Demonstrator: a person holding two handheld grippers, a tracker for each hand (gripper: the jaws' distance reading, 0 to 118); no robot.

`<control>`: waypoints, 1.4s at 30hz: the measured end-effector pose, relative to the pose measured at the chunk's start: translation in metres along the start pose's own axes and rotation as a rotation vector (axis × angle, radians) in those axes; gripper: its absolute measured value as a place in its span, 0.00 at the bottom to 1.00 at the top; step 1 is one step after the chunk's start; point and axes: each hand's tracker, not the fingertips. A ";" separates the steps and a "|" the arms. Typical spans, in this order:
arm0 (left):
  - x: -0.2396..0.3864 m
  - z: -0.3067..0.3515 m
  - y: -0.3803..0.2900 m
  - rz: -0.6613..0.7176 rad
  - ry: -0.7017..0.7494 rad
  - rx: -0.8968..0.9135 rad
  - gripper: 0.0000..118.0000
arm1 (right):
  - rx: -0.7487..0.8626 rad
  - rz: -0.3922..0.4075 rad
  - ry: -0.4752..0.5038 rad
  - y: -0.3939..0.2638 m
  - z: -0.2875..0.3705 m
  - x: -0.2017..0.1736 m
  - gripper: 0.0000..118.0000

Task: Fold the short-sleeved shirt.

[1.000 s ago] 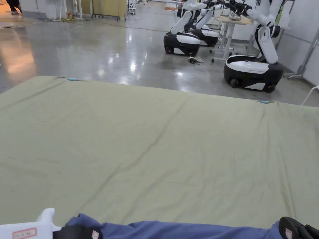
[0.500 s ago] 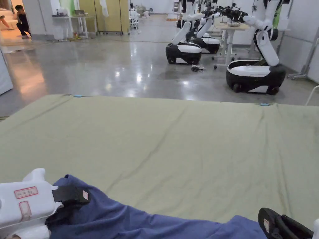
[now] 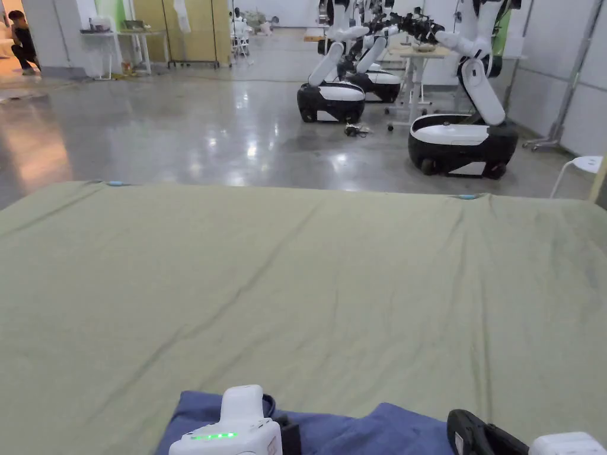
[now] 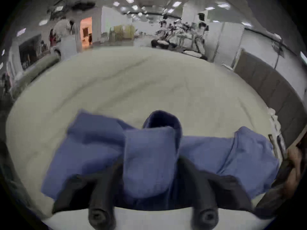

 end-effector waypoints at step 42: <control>-0.247 0.009 0.077 0.389 -0.782 -0.463 1.00 | -0.099 -0.004 0.003 0.017 -0.044 -0.046 0.05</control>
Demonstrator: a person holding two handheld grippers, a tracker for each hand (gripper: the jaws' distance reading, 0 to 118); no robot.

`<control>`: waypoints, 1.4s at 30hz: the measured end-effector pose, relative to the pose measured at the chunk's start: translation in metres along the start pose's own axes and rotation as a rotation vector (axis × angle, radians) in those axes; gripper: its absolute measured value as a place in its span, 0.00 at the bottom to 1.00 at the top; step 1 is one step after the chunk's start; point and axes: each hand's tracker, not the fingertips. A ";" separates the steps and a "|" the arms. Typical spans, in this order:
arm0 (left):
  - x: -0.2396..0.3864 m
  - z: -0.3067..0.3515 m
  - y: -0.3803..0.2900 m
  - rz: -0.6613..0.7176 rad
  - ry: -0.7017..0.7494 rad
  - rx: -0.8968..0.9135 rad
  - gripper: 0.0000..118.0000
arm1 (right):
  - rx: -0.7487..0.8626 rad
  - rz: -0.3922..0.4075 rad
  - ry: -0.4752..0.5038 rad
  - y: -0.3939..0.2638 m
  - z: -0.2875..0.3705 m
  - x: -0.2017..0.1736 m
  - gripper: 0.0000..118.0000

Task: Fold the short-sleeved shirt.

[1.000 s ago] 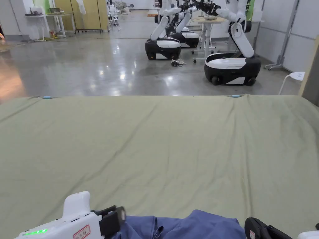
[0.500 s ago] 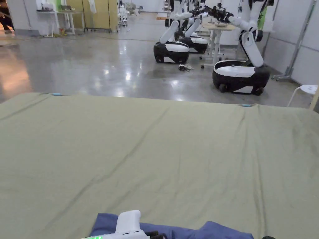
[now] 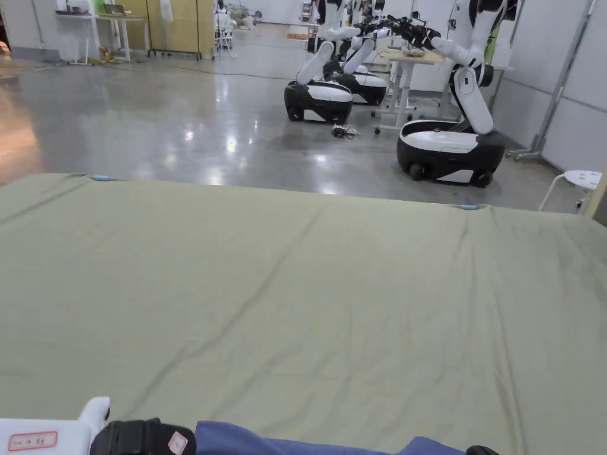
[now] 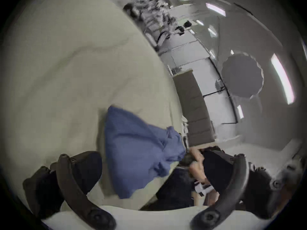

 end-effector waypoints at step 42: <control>0.202 -0.292 -0.124 -0.591 0.606 0.171 0.76 | -0.040 0.021 -0.070 -0.039 0.050 0.084 0.05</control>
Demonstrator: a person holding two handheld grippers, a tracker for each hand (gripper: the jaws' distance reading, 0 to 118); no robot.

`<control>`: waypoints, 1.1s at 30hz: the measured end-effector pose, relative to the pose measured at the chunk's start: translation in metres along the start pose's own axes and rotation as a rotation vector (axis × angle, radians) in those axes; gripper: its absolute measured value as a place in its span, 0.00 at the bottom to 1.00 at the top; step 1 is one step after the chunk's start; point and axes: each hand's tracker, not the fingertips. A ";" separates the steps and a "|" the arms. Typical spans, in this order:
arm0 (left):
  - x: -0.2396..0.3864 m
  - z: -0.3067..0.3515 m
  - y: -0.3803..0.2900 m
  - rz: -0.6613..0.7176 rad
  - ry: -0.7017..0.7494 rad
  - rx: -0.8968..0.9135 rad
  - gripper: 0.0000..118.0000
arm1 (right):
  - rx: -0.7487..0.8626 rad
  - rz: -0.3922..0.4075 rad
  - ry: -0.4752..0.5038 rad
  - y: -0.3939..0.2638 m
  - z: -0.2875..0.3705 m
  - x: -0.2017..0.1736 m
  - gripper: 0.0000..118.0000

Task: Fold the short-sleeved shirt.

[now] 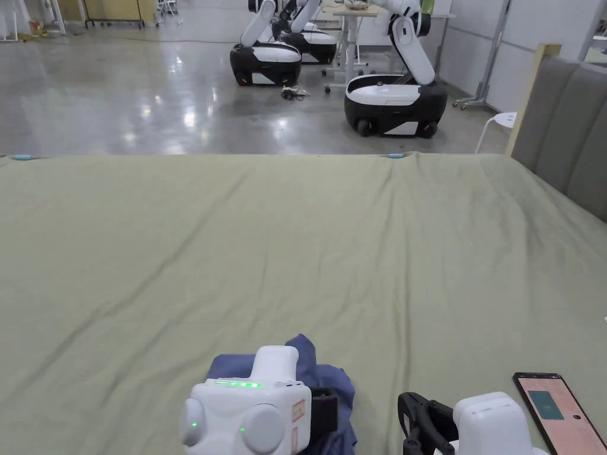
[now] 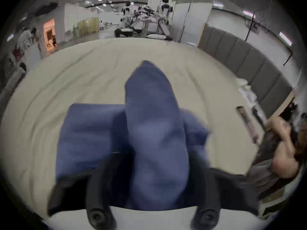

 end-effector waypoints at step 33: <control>-0.203 0.030 -0.036 0.489 -0.430 -0.018 0.95 | -0.466 -0.041 0.533 -0.020 -0.198 0.053 0.06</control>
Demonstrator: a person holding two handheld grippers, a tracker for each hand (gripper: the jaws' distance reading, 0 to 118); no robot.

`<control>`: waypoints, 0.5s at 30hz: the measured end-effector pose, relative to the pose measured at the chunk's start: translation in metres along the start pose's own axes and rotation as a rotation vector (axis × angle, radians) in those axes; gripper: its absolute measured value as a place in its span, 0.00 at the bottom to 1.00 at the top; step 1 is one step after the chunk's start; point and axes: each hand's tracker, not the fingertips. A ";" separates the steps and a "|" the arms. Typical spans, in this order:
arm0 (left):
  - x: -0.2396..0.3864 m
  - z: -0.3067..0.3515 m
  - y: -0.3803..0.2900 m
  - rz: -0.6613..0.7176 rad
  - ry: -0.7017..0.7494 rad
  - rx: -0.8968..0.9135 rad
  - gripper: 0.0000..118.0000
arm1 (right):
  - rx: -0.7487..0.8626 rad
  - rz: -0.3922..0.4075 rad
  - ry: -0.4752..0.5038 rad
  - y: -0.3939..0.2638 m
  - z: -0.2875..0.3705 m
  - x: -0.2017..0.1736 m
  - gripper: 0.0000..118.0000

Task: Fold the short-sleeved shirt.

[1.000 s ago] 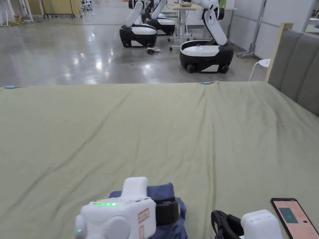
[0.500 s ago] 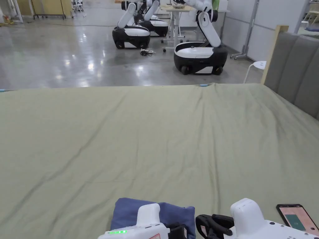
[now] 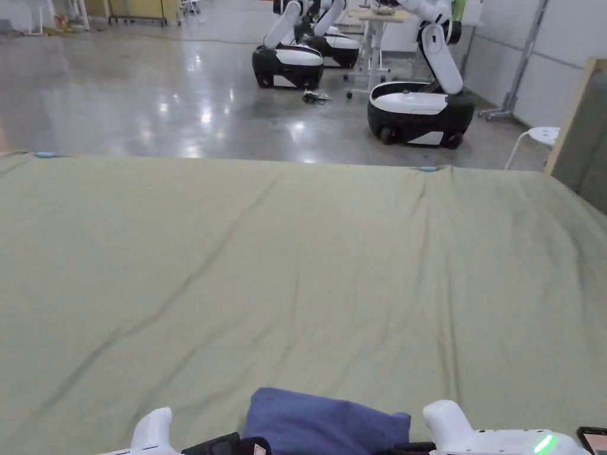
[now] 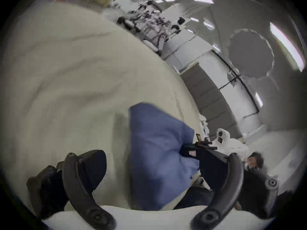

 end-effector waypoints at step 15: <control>0.030 -0.027 0.043 -0.125 0.161 -0.102 0.21 | 0.080 0.029 -0.034 -0.002 0.031 -0.034 0.06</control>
